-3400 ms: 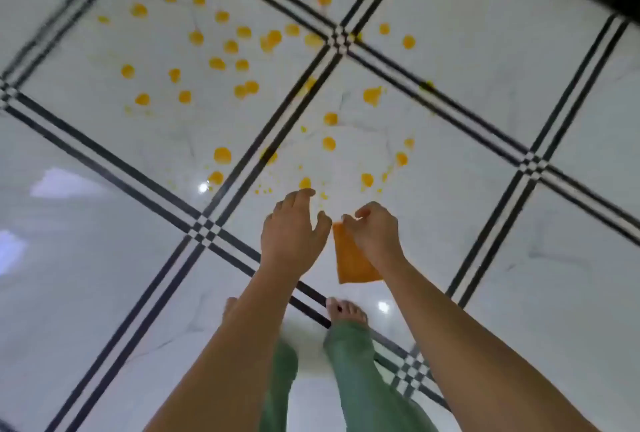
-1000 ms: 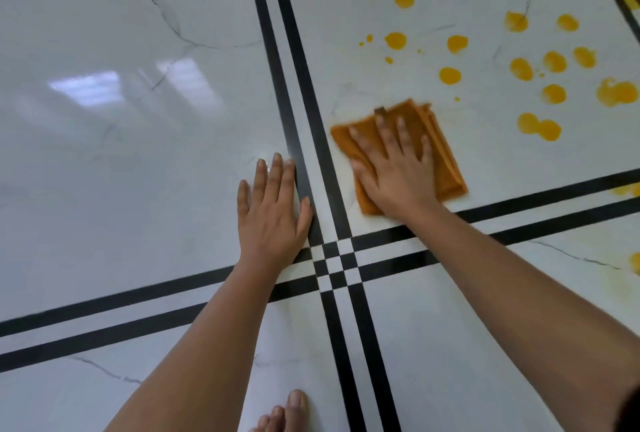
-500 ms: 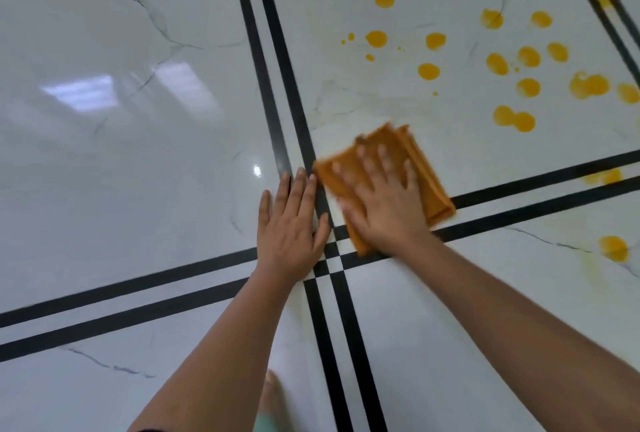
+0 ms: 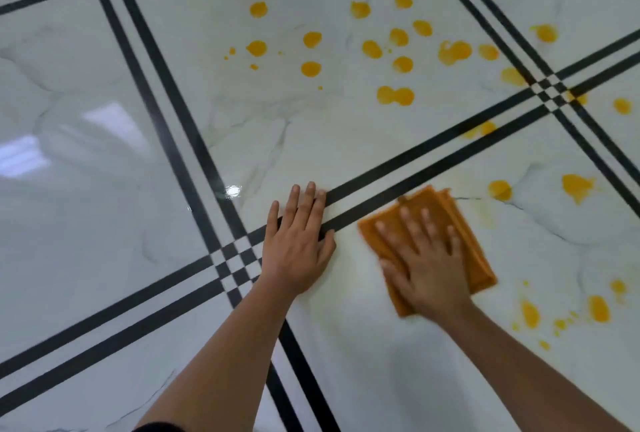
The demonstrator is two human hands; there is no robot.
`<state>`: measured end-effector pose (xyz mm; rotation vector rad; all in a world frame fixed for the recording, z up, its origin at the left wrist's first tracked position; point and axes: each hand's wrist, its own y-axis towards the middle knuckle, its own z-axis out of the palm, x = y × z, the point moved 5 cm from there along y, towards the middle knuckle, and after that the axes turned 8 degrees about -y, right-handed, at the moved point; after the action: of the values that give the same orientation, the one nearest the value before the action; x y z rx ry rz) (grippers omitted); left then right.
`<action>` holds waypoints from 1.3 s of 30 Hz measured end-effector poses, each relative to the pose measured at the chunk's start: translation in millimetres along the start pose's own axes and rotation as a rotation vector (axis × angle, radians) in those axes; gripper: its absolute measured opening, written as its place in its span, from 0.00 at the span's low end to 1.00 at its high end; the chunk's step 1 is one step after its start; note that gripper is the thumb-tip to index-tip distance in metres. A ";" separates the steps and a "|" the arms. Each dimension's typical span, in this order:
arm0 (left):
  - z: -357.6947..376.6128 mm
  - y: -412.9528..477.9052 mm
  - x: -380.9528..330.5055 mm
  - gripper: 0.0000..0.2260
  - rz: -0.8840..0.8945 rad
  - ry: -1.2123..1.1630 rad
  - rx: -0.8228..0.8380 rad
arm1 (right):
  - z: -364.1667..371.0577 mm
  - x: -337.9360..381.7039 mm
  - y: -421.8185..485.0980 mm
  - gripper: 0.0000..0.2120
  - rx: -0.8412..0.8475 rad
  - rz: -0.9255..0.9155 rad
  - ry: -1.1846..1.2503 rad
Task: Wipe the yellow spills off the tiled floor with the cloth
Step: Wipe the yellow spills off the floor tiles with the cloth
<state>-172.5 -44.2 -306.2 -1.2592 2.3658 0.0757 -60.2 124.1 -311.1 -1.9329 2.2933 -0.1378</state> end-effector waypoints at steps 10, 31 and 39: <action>29.2 28.2 -77.0 0.29 0.172 0.053 0.073 | 7.9 -61.3 -39.5 0.25 0.044 0.139 0.043; 78.9 68.3 -177.6 0.29 0.487 0.090 0.167 | 20.8 -128.0 -101.2 0.25 -0.009 0.436 0.074; 95.6 53.5 -206.6 0.27 0.559 0.117 0.146 | 22.0 -160.5 -82.4 0.27 -0.010 0.769 0.112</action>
<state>-81.4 171.1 -314.0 -0.5221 2.7001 0.0025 50.1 268.6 -312.1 -0.9408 2.9167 -0.1467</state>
